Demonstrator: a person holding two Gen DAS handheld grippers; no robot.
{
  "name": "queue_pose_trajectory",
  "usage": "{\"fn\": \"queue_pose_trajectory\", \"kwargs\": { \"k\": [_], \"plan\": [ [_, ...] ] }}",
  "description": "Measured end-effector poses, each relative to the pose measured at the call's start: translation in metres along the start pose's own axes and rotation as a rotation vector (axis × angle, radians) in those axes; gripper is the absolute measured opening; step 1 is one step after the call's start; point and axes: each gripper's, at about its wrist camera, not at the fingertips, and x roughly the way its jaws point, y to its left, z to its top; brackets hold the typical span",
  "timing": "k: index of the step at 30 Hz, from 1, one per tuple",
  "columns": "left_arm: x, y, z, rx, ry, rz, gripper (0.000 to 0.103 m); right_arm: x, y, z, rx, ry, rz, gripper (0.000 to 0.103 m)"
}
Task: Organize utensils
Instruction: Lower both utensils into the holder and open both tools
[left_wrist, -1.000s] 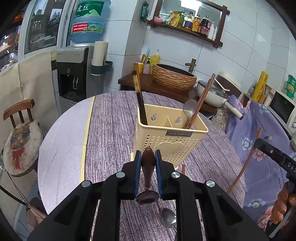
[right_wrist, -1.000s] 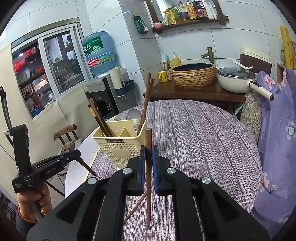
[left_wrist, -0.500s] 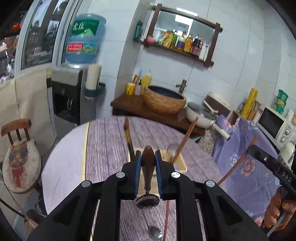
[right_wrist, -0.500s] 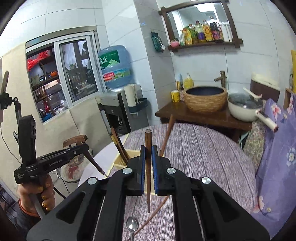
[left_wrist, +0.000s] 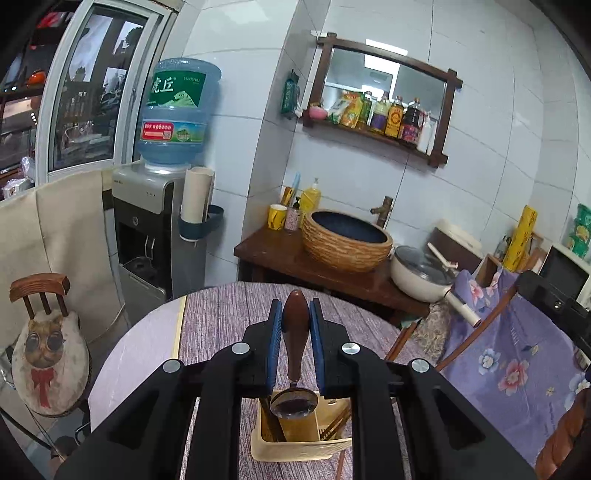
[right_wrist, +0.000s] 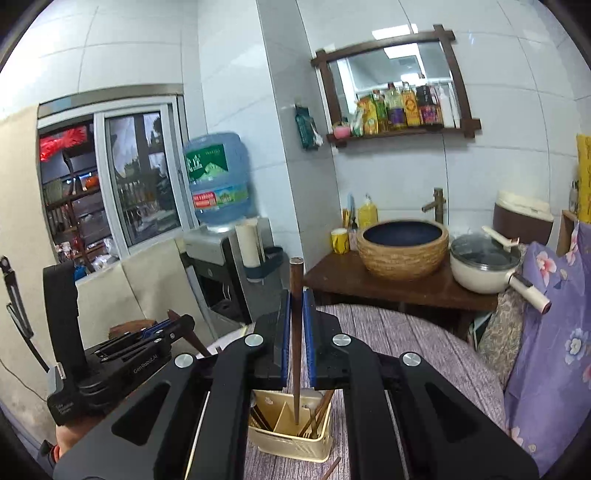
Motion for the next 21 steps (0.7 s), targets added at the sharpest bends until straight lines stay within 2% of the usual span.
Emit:
{"fn": "queue_pose_trajectory", "kwargs": {
  "k": [4, 13, 21],
  "plan": [
    [0.021, 0.002, -0.024, 0.016, 0.051, 0.017, 0.016, 0.028, -0.005, -0.027, -0.007, 0.044, -0.030, 0.008],
    [0.049, 0.006, -0.063, 0.027, 0.144, 0.019, 0.016, 0.071, -0.020, -0.074, 0.038, 0.162, -0.028, 0.008],
    [0.056, 0.001, -0.069, 0.059, 0.150, 0.036, 0.016, 0.075, -0.023, -0.085, 0.041, 0.158, -0.034, 0.008]
  ]
}}
